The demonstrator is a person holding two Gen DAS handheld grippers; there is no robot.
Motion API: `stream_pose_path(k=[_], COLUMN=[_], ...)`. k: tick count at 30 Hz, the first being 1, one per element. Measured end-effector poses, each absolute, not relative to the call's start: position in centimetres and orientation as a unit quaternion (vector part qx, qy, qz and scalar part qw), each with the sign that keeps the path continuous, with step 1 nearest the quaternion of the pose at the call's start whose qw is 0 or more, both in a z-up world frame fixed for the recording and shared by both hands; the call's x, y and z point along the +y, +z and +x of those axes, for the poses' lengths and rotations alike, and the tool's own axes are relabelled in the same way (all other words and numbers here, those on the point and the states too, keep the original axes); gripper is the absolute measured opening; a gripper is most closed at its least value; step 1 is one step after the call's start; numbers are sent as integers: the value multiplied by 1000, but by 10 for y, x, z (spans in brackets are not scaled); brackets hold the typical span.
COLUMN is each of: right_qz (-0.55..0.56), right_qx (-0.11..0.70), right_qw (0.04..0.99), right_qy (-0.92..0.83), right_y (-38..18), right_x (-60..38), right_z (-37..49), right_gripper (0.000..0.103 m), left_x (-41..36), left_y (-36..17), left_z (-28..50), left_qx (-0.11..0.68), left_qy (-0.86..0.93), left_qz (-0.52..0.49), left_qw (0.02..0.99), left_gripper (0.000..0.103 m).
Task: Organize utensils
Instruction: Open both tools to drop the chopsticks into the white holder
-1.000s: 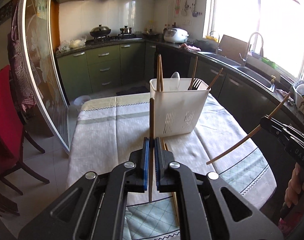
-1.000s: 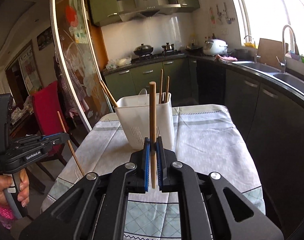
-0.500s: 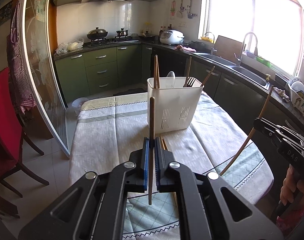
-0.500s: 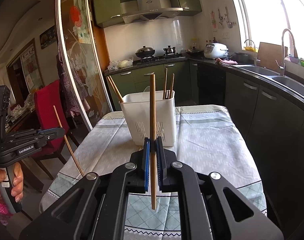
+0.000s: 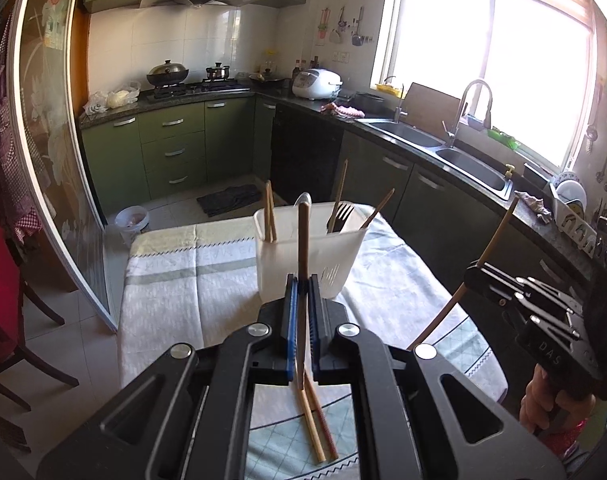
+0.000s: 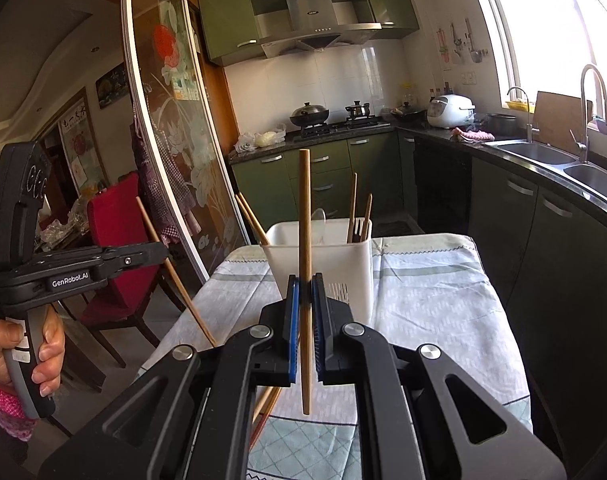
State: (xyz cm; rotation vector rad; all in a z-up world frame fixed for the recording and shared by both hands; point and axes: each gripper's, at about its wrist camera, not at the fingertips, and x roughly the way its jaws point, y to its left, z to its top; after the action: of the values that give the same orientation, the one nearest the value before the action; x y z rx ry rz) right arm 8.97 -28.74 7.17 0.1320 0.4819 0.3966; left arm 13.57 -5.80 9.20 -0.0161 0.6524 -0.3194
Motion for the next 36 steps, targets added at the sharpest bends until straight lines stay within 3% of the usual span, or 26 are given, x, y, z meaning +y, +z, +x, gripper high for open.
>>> stream_pose_path(k=[6,11,15,26,29,34,36], right_qz=[60,66,58,45,36,44,52], right_qx=[176,132,116,212,225,200,183], right_qw=[963,970,976,963,960,964,966], right_qy=[193,191,174,159,161,171,177], right_y=[127,154,158,95,85,94,98], right_x=[-287,-281,-272,-259,-255,-264,-271], right_z=[119,158,196,277,278,241,212], right_gripper=[7,7,7,8,22,25,38], left_x=[-82,-96,-101,-106,-103,-97,-97], left_y=[157,175,157,76,69,80,85], left_z=[176,214,246,278,275,247,230], left_qx=[243,213,238,359,368,356,354], left_qy=[-155,-131,-107,-106,-107,-115,-123], left_qz=[-17,-15,-8,26,29,24,25], left_qw=[957,968,965,927,923,927,927], left_gripper=[5,5,5,6,16,26,38])
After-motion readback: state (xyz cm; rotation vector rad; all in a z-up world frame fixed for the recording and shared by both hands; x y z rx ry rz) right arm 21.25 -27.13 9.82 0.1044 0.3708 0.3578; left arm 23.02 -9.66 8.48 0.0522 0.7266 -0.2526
